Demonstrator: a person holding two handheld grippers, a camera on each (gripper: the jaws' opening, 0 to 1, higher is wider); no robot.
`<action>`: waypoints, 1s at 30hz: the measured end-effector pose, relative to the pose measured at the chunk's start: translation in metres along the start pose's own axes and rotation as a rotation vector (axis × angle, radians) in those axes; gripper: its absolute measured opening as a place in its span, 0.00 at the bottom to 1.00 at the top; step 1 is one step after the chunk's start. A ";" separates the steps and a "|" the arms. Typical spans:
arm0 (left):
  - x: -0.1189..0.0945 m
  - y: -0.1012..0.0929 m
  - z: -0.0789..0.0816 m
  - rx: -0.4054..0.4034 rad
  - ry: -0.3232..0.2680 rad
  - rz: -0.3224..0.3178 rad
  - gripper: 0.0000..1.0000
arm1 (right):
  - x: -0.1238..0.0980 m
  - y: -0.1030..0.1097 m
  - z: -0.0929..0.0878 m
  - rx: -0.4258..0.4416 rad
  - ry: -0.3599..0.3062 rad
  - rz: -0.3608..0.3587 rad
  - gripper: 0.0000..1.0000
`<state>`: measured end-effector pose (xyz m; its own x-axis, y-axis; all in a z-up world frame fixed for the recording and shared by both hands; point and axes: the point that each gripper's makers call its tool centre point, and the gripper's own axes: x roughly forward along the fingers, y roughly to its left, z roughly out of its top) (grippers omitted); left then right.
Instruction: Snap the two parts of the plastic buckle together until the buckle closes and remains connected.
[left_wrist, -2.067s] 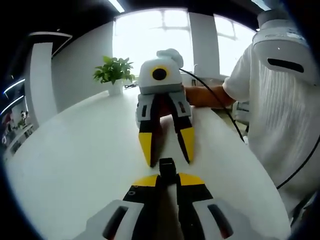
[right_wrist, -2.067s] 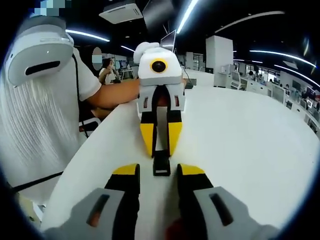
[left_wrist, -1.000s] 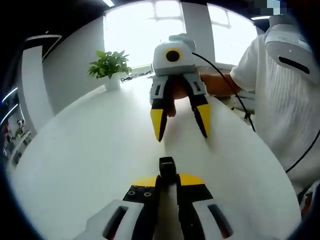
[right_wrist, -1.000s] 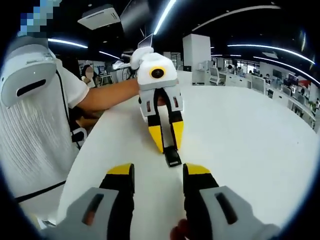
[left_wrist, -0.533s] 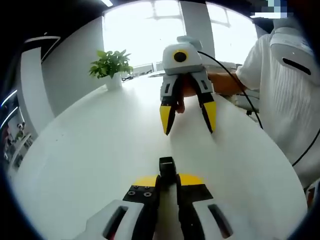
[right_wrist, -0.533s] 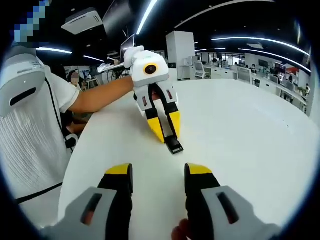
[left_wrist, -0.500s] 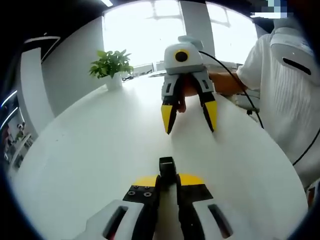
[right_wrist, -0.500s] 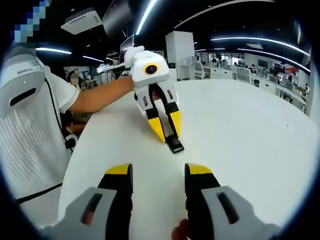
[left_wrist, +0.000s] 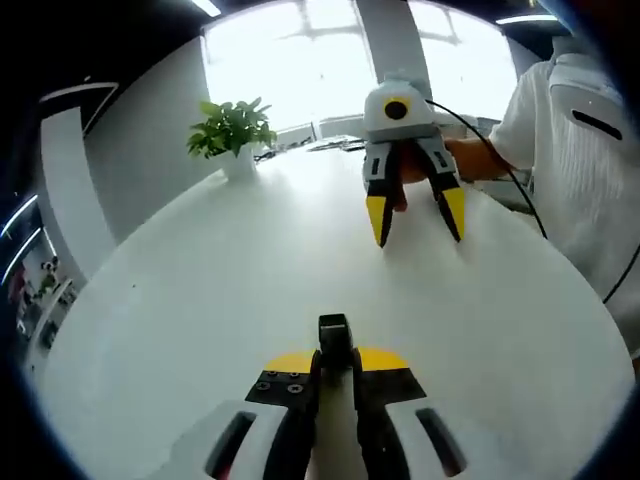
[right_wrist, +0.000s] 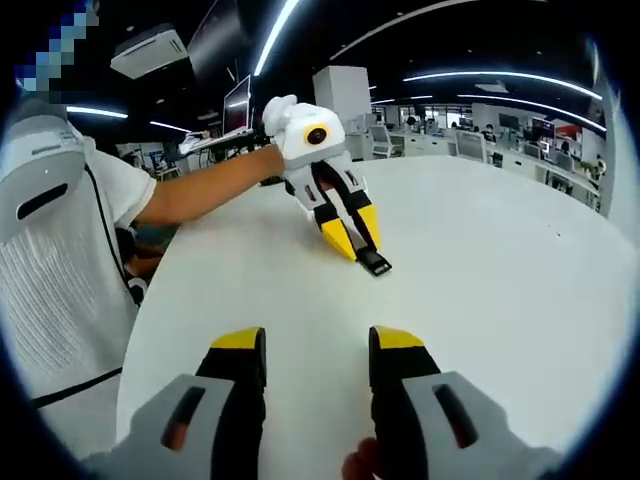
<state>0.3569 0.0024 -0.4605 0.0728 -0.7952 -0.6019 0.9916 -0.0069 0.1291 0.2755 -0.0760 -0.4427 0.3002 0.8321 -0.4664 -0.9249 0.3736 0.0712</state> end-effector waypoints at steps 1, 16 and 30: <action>0.001 0.002 0.000 0.000 0.000 -0.001 0.11 | 0.000 0.000 -0.001 0.000 0.001 -0.001 0.41; 0.015 0.031 0.000 0.006 0.003 0.019 0.11 | -0.010 -0.005 -0.005 0.006 0.003 -0.027 0.41; 0.009 0.053 0.003 0.024 -0.020 0.039 0.11 | -0.019 -0.012 -0.005 0.010 -0.017 -0.072 0.41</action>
<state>0.4101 -0.0073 -0.4568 0.1088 -0.8071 -0.5803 0.9852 0.0096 0.1713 0.2798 -0.0990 -0.4393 0.3702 0.8097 -0.4552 -0.8982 0.4371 0.0469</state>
